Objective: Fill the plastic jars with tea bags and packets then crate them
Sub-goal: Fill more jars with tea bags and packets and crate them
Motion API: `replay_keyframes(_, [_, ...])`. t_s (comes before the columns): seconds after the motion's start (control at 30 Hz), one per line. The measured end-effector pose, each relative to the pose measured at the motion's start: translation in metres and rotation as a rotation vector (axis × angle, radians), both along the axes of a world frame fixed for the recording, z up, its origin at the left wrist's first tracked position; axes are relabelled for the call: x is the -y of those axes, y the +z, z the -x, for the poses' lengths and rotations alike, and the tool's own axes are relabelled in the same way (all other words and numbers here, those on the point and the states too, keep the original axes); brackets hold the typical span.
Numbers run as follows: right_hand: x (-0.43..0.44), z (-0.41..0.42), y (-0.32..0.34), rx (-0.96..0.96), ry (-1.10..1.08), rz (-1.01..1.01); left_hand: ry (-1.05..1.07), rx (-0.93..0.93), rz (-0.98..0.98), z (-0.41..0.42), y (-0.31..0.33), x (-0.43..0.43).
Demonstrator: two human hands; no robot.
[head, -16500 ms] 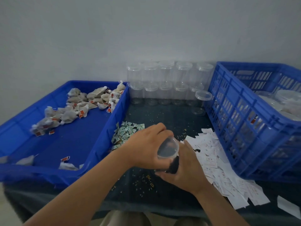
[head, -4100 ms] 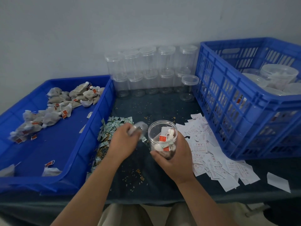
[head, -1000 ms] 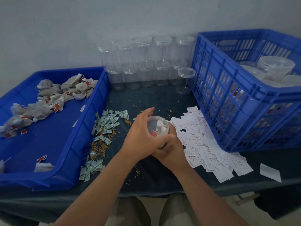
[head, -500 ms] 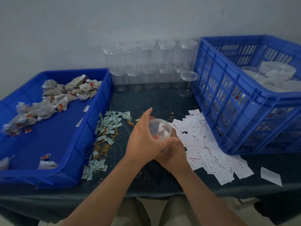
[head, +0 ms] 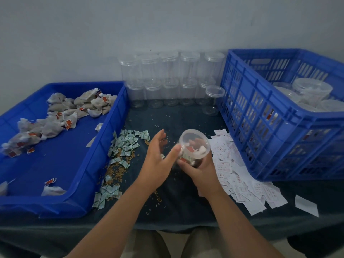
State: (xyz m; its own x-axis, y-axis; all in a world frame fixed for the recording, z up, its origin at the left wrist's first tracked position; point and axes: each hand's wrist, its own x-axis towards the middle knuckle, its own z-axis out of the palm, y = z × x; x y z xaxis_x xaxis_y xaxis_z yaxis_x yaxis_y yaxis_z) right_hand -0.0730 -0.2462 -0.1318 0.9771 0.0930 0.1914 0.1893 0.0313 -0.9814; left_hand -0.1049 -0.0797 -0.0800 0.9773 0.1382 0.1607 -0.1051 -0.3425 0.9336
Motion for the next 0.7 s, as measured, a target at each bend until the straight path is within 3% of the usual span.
replay_keyframes(0.1, [0.001,-0.015,0.013,-0.082,-0.008,-0.184,0.214,-0.024,-0.101,0.005,-0.01,0.005])
replay_keyframes(0.2, [0.0,-0.029,0.024,-0.069,-0.05,-0.266,-0.082,-0.025,-0.424,0.017,-0.019,0.019])
replay_keyframes(0.3, [0.0,-0.034,0.026,-0.021,-0.093,-0.254,-0.414,0.042,-0.42,0.03,-0.028,0.044])
replay_keyframes(0.37, [0.0,-0.035,0.024,-0.033,-0.132,-0.257,-0.408,0.064,-0.439,0.032,-0.034,0.054])
replay_keyframes(0.53, [0.003,-0.037,0.019,-0.055,-0.269,-0.278,-0.401,0.095,-0.738,0.034,-0.046,0.061])
replay_keyframes(0.7, [0.004,-0.034,0.015,-0.02,-0.404,-0.145,-0.433,0.07,-0.944,0.034,-0.057,0.063])
